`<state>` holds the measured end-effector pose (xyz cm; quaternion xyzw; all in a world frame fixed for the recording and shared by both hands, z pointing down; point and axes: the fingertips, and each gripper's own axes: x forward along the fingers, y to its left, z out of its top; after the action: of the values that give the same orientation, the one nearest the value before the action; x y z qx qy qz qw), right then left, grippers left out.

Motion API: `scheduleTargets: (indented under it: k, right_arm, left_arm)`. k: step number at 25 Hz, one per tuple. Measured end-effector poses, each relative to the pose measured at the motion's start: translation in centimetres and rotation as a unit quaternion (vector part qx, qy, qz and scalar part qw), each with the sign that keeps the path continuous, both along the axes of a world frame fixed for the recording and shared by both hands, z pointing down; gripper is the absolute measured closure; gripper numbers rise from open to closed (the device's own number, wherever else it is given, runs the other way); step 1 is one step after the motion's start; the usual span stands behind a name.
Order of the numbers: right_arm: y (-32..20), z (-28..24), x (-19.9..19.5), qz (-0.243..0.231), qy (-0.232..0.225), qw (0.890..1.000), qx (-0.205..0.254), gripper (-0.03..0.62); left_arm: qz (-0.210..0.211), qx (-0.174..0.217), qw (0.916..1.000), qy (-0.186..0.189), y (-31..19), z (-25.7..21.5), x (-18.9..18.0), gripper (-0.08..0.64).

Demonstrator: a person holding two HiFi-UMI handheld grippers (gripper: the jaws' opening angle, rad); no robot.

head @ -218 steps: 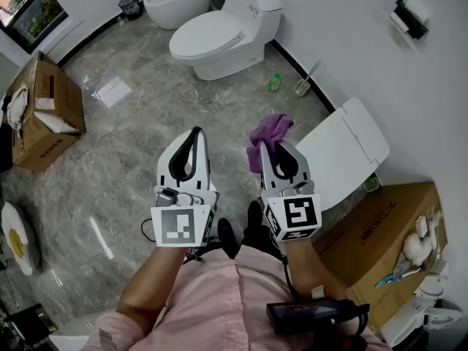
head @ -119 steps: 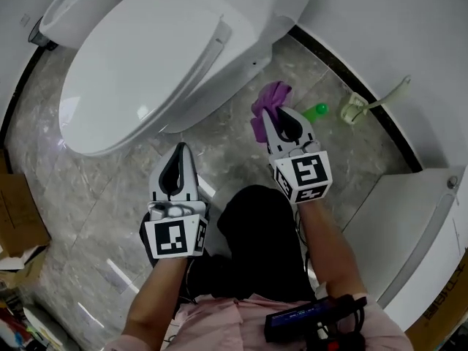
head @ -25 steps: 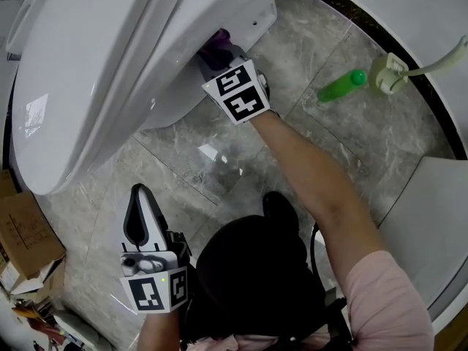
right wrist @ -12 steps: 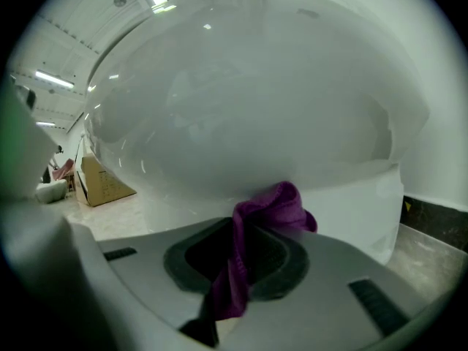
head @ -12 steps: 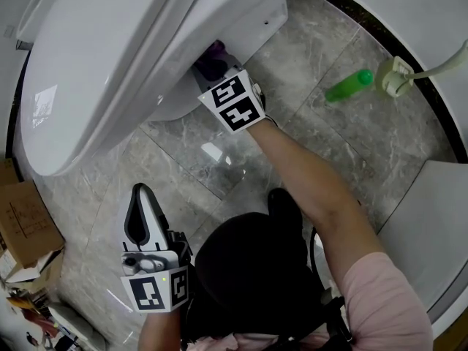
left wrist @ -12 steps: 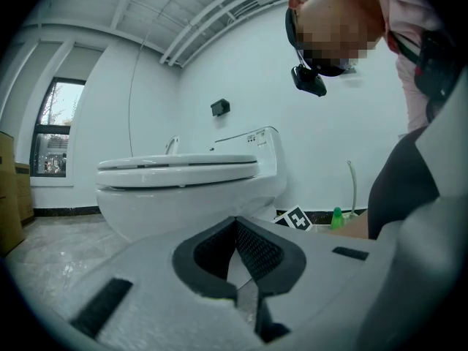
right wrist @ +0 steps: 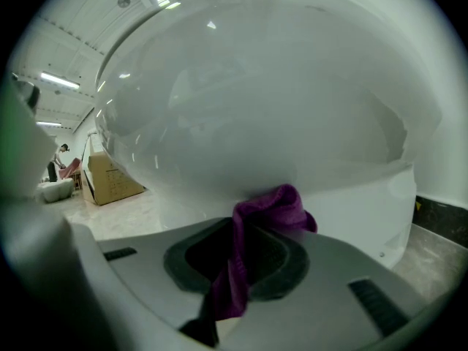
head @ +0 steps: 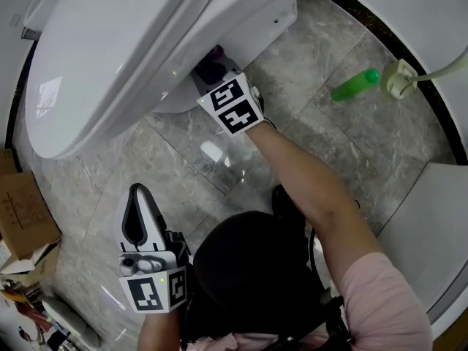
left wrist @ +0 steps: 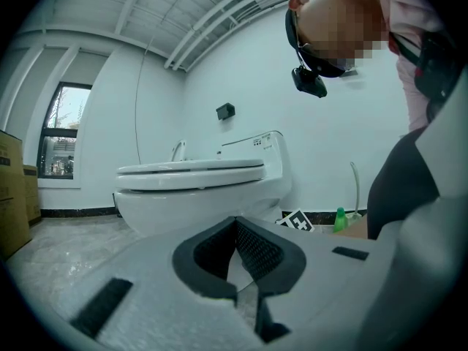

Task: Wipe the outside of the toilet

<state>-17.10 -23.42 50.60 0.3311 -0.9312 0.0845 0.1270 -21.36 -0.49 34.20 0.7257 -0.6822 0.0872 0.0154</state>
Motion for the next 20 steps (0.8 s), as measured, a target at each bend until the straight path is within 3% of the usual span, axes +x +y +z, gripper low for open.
scheduleTargets:
  k: [20]
  right_arm:
    - [5.5, 0.6, -6.9, -0.058, -0.011, 0.998, -0.013, 0.537]
  left_arm:
    - [-0.045, 0.012, 0.9989, -0.008, 4.3, -0.9, -3.7, 0.552]
